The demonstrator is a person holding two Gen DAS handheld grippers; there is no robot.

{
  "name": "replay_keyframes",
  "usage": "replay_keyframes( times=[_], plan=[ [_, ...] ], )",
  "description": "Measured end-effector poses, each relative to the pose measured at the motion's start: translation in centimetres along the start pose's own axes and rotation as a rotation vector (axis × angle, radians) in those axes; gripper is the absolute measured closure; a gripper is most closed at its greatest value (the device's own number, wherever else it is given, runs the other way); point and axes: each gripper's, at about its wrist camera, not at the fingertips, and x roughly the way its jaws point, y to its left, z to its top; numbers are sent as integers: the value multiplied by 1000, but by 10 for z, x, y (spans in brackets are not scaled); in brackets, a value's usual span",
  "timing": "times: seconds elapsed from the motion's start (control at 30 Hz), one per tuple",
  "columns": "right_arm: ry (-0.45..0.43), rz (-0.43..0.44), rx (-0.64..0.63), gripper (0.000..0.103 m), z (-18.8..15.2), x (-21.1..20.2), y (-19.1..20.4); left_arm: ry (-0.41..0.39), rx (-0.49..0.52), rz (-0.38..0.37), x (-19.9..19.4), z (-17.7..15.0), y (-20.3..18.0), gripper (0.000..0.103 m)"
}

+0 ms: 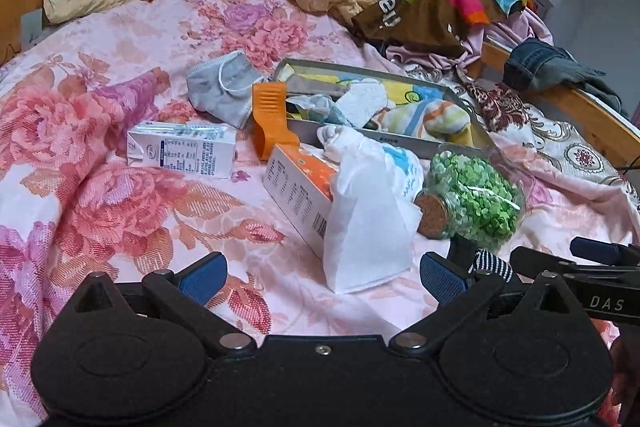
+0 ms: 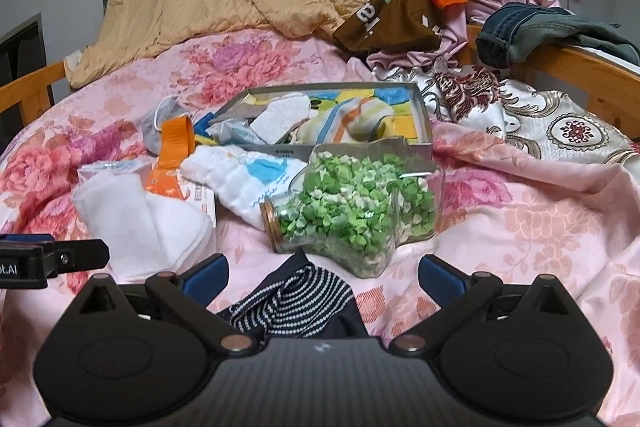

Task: Organize soft objects
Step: 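Close the left tool on the white tissue while the right tool grasps the navy striped sock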

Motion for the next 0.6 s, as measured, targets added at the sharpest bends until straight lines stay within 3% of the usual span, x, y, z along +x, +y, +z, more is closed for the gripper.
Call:
replay_keyframes(
  times=[0.33, 0.6],
  plan=[
    [69, -3, 27, 0, -5, 12, -5, 26, 8, -5, 8, -2, 1, 1],
    [127, 64, 12, 0, -13, 25, 0, 11, 33, -49, 20, 9, -1, 1]
  ],
)
